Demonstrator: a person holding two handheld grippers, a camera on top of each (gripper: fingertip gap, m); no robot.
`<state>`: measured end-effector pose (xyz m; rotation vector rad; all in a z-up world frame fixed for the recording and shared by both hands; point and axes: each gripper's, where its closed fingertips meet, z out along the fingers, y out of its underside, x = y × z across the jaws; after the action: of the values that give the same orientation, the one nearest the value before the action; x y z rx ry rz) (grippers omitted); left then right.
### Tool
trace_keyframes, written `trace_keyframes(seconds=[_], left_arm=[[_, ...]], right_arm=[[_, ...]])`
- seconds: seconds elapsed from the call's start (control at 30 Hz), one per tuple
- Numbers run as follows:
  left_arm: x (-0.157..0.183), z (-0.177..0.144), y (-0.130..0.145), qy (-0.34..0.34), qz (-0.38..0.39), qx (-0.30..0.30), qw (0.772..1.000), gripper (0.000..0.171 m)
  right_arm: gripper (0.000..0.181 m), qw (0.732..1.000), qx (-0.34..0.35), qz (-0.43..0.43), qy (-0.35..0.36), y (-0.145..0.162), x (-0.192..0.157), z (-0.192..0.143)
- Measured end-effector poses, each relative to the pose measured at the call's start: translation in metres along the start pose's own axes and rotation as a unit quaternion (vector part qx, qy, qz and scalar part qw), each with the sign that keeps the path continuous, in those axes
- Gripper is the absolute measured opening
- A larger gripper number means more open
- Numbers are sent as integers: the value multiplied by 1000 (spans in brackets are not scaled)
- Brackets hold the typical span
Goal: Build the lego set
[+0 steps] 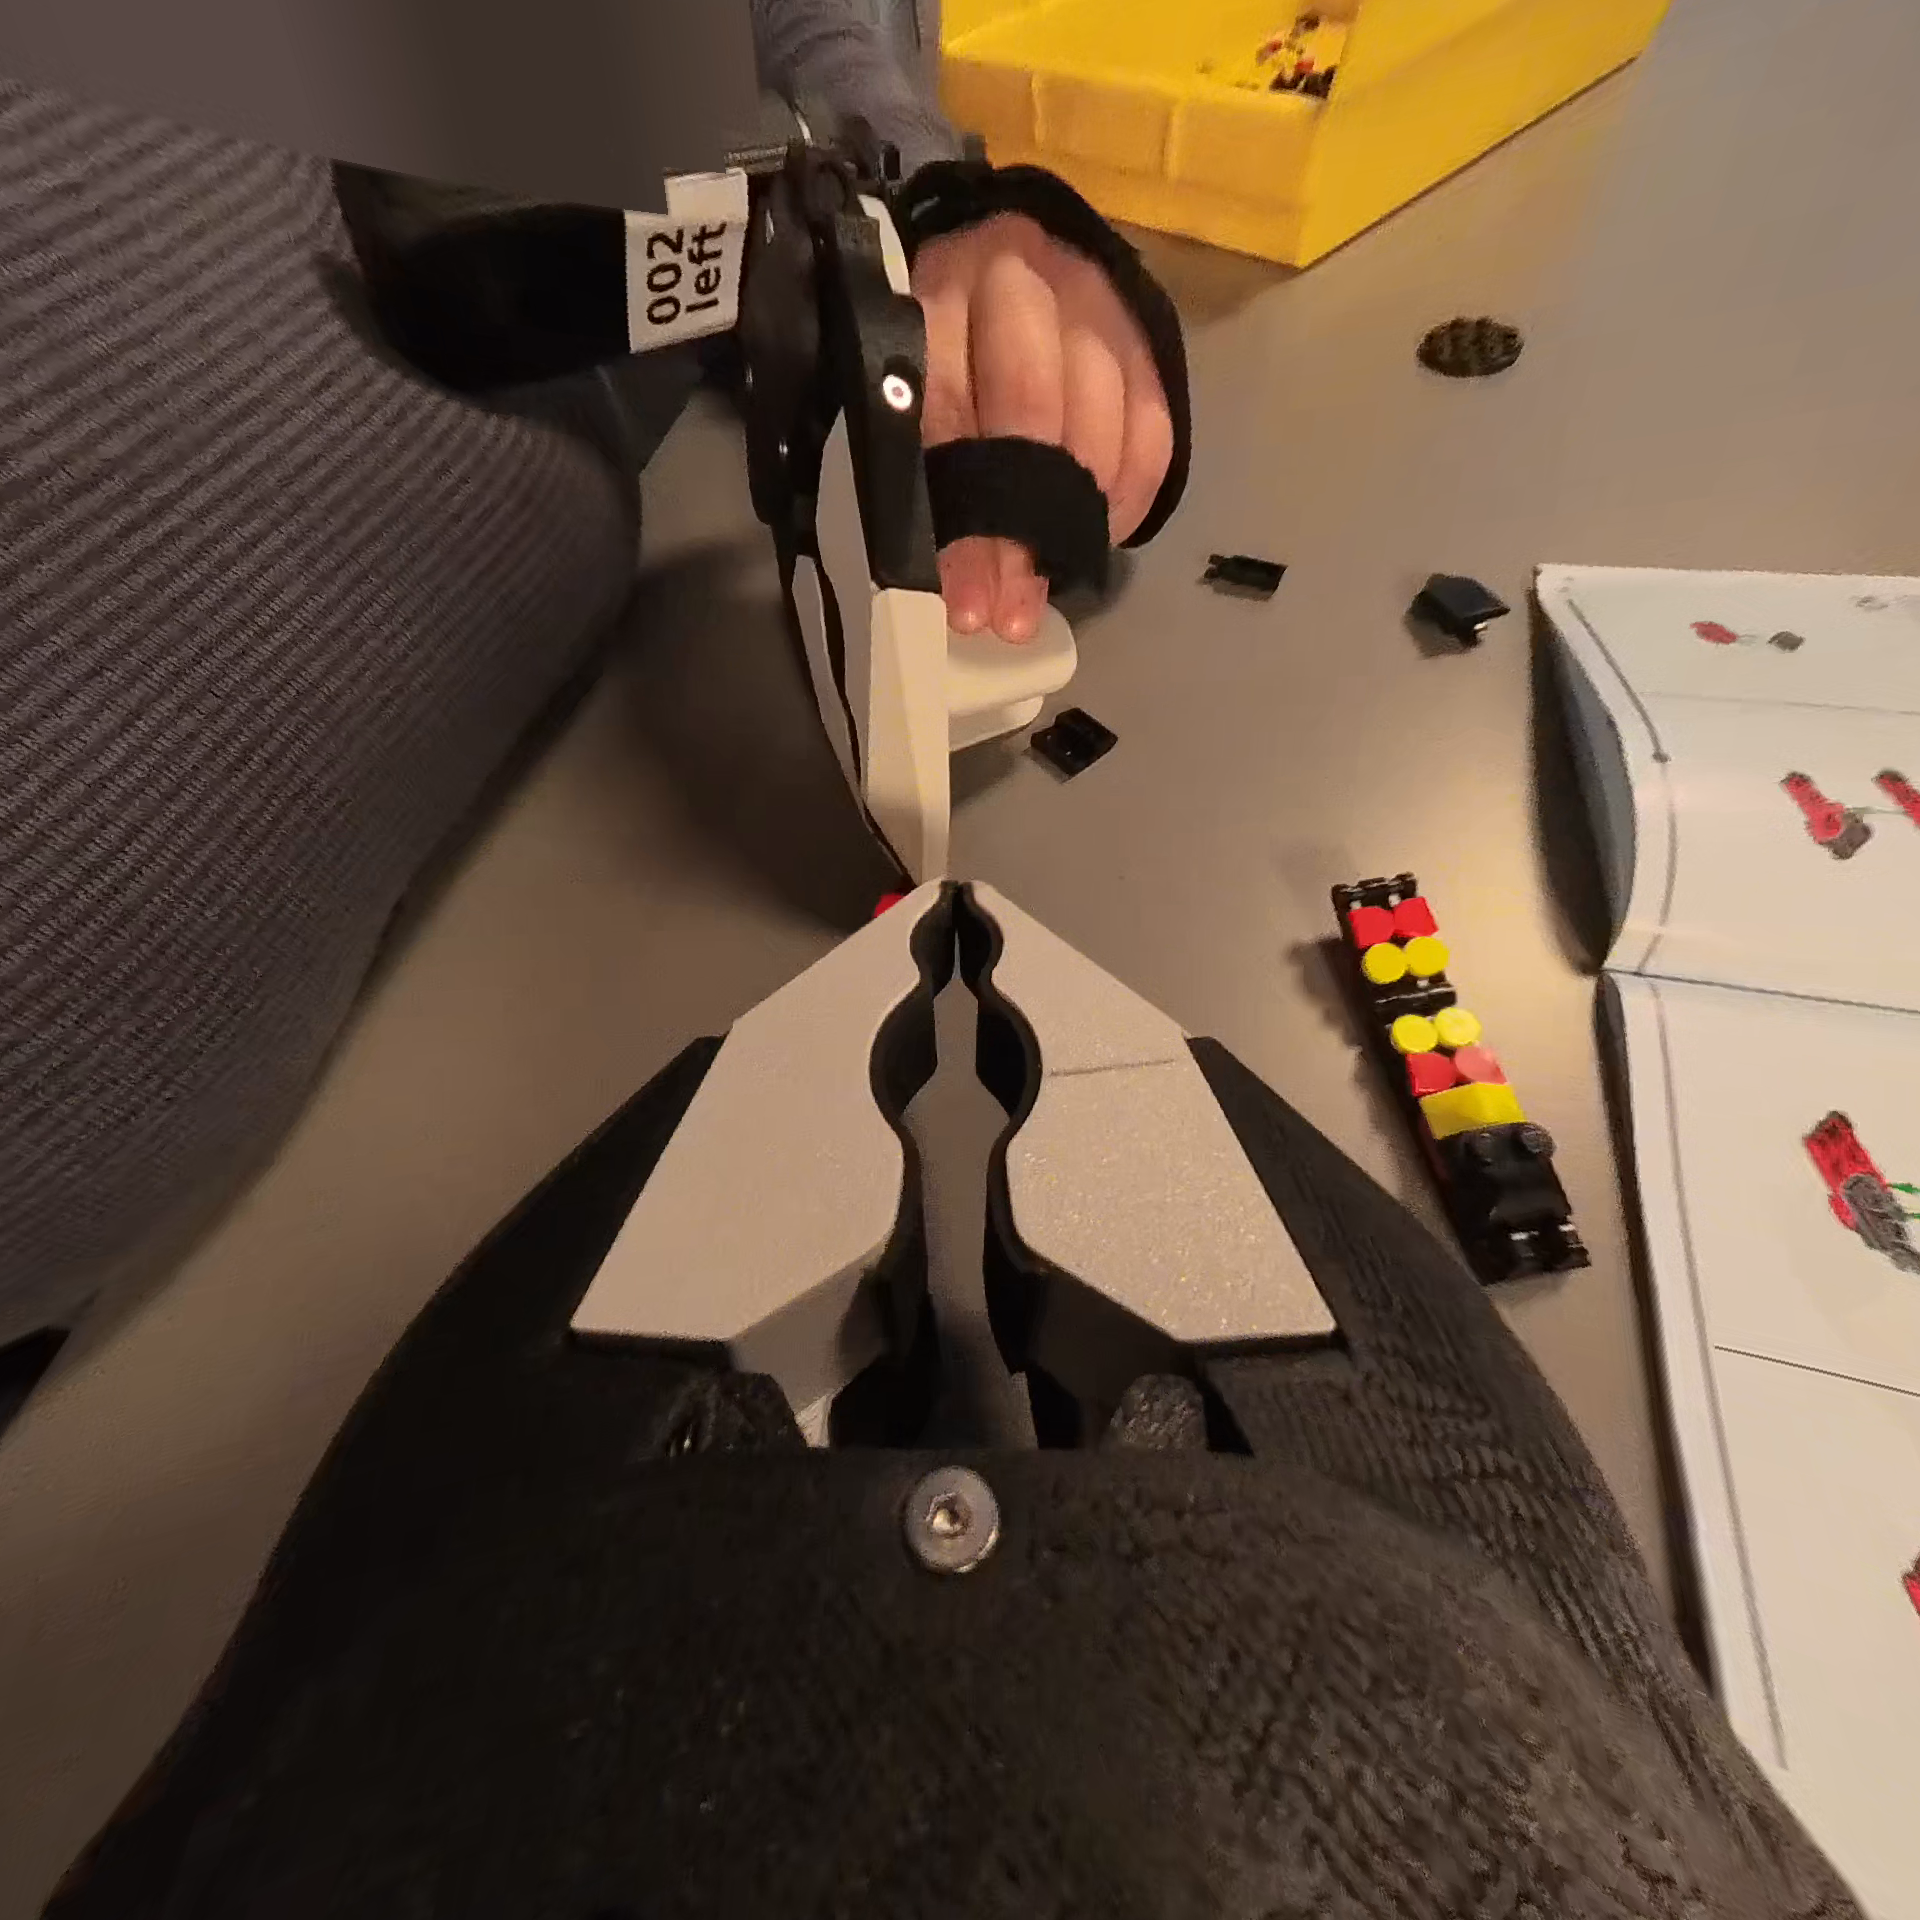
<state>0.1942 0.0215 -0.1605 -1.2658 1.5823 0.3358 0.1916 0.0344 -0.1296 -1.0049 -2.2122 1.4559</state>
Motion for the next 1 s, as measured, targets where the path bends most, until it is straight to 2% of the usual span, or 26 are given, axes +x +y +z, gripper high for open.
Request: trace_keyframes(seconds=[0.03, 0.07, 0.1, 0.27, 0.5, 0.6, 0.73, 1.0], left_arm=[[0, 0, 0, 0, -2, -1, 1000, 2], [-1, 0, 0, -1, -3, -3, 1000, 2], [-1, 0, 1, -1, -5, -5, 1000, 2], [-2, 0, 2, -2, -6, -11, 1000, 2], [-2, 0, 2, -3, -4, -18, 1000, 2], [-2, 0, 4, -2, -9, -26, 1000, 2], [-4, 0, 9, 1, -20, -43, 999, 2], [-7, 2, 13, 5, -45, -66, 997, 1]], right_arm=[[0, 1000, -13, 8, -8, 3, -2, 3], [15, 999, -28, 18, -15, 7, -4, 6], [21, 999, -43, 25, -22, 11, -7, 10], [14, 997, -77, 10, 15, 17, -8, 19], [17, 993, -103, 15, 46, 22, -3, 23], [15, 985, -132, -56, 100, 22, 1, 23], [14, 953, -177, -169, 177, 21, 8, 20], [13, 890, -231, -315, 237, 19, 11, 18]])
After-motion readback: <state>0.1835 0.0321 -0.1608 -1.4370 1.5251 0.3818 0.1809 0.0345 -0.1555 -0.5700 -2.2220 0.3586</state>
